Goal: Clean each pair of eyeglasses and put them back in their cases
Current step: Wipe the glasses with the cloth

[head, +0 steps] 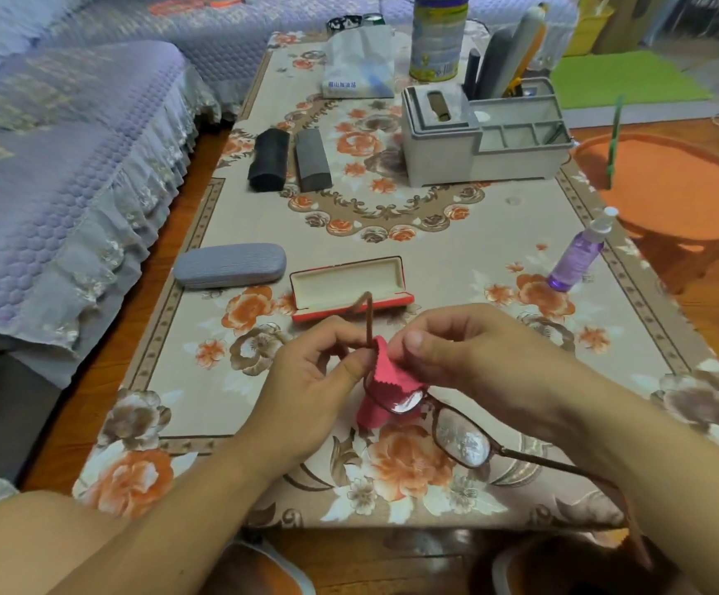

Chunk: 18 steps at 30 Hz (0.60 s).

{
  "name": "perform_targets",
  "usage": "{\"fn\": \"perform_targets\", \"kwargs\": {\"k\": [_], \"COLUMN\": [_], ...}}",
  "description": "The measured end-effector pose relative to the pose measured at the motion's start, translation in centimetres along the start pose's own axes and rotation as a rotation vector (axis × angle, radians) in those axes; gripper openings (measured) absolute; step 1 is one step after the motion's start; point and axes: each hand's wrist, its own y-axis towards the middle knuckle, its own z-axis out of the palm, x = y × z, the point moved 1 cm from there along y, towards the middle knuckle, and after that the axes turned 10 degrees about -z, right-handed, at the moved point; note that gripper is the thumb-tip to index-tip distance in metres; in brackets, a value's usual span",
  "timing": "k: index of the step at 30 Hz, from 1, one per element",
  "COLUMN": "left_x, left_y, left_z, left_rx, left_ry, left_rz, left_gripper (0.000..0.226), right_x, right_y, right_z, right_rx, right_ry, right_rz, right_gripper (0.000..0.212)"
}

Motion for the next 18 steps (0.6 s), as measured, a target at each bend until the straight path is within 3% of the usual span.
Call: {"fn": "perform_targets", "kwargs": {"k": [2, 4, 9, 18], "left_x": [0.1, 0.3, 0.3, 0.0], "left_y": [0.1, 0.0, -0.2, 0.0], "left_z": [0.1, 0.2, 0.0, 0.2], "left_rx": [-0.006, -0.009, 0.008, 0.099], "left_ry": [-0.015, -0.007, 0.016, 0.017], "left_rz": [0.006, 0.023, 0.076, 0.049], "left_gripper": [0.019, 0.01, 0.004, 0.007], "right_x": [-0.3, -0.7, -1.2, -0.7], "right_y": [0.3, 0.6, 0.7, 0.3], "right_z": [0.4, 0.8, 0.8, 1.6], "right_rx": [-0.073, -0.102, 0.125, 0.203], "right_ry": [-0.004, 0.001, -0.041, -0.114], "right_rz": [0.011, 0.082, 0.206, 0.098], "right_gripper": [0.004, 0.013, 0.009, 0.019]}}
